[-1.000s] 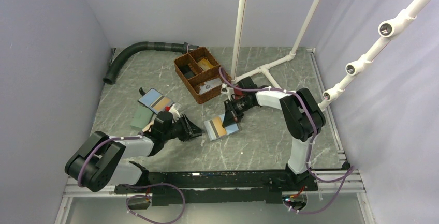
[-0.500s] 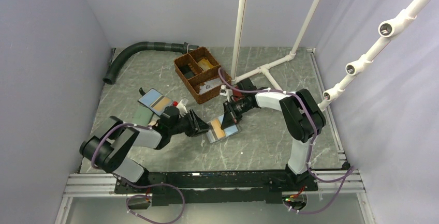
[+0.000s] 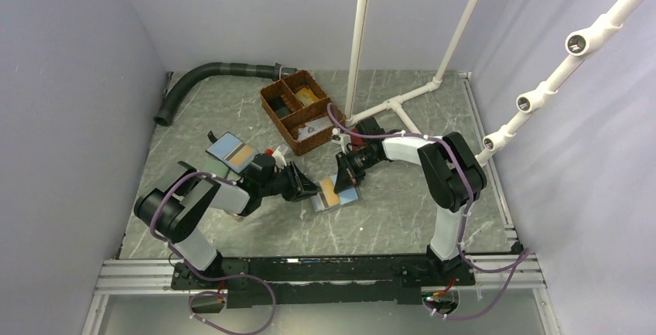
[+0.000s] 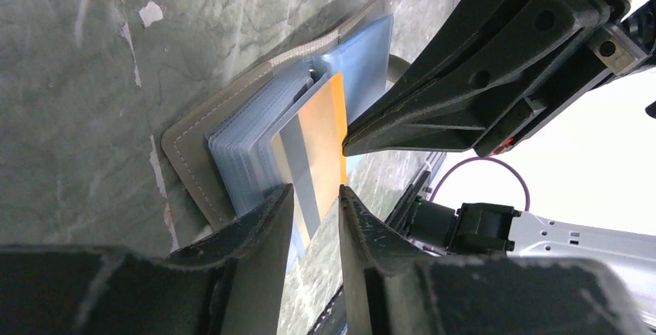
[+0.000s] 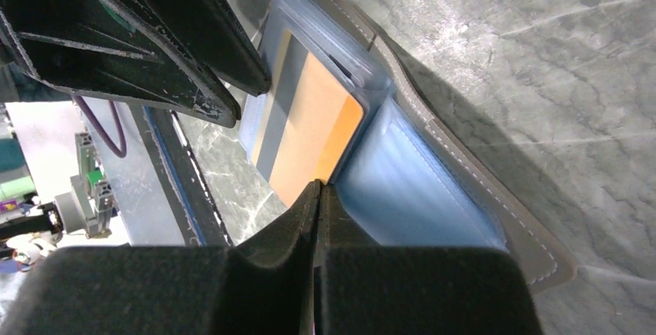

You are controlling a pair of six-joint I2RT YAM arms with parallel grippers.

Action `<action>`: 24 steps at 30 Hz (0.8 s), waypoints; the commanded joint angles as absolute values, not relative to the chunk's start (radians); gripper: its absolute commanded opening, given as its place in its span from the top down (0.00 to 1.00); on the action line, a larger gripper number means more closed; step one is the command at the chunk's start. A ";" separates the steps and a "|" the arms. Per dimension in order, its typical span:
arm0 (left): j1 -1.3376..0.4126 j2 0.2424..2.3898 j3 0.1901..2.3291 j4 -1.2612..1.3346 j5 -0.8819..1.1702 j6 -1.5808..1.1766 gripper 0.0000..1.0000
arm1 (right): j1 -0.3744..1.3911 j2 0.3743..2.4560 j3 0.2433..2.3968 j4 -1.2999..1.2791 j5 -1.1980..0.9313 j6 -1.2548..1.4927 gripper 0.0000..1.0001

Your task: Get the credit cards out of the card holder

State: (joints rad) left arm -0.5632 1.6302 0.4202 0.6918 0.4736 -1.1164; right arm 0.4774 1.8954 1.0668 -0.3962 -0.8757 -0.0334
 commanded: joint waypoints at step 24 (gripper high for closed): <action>-0.564 1.558 0.396 0.516 0.390 -1.087 0.63 | 0.388 1.809 1.053 -0.398 -0.822 -0.095 1.00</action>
